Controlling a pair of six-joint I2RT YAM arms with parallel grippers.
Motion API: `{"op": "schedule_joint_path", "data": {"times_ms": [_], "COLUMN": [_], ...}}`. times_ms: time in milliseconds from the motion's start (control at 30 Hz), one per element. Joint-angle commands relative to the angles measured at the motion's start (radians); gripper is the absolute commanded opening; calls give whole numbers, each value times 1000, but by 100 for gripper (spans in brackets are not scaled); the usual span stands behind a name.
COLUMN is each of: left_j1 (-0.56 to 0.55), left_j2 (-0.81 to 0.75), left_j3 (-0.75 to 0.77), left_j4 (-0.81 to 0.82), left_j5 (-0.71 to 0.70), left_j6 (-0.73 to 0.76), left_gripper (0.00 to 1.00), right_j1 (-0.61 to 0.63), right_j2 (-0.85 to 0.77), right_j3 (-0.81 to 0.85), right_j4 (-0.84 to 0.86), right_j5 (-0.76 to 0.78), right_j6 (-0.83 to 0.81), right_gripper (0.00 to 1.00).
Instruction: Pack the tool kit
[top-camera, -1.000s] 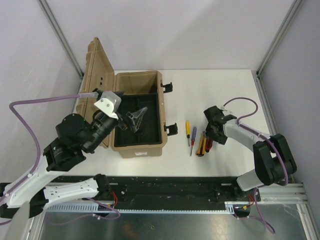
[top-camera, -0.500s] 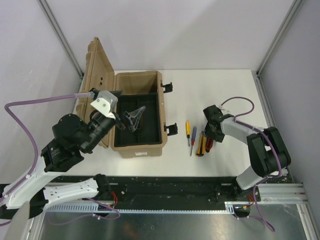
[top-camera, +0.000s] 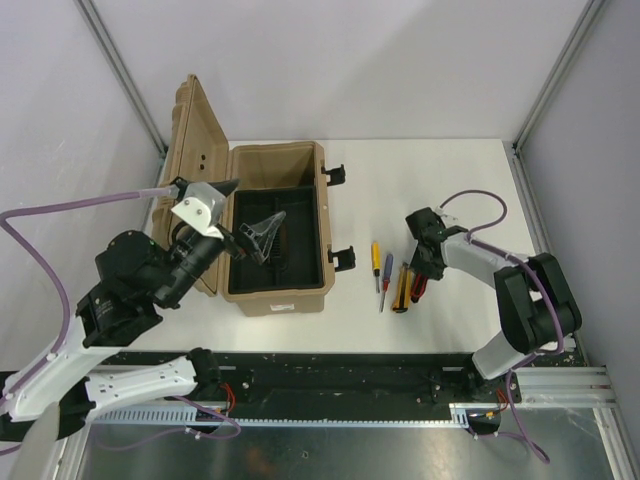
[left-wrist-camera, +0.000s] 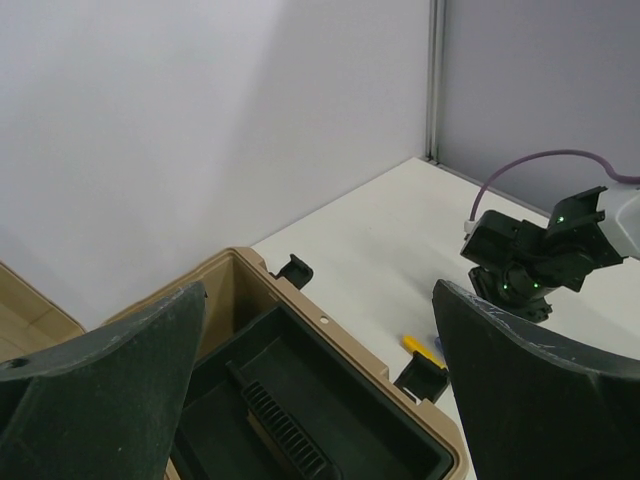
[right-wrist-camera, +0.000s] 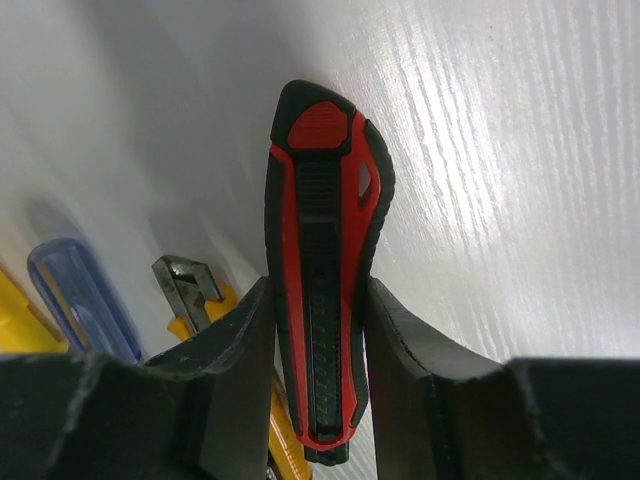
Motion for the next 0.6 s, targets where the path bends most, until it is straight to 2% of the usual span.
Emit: {"op": "schedule_joint_path", "data": {"times_ms": [0, 167, 333, 467, 567], "left_j1": [5, 5, 5, 5, 5], "left_j2": [-22, -51, -80, -92, -99], "left_j3": [18, 5, -6, -10, -12], "left_j4": [40, 75, 104, 115, 118], "left_j5": [-5, -18, -24, -26, -27], "left_j6": [29, 51, 76, 90, 95], "left_gripper": [99, 99, 99, 99, 99], "right_j1": [12, 38, 90, 204, 327], "right_j2": [-103, -196, -223, -171, -58], "right_j3": [104, 234, 422, 578, 722], "right_j4": [-54, -76, -68, -52, -75], "right_j5": [57, 44, -33, -65, -31], "right_j6": [-27, -70, -100, -124, -159], "right_gripper": [13, 12, 12, 13, 14]}}
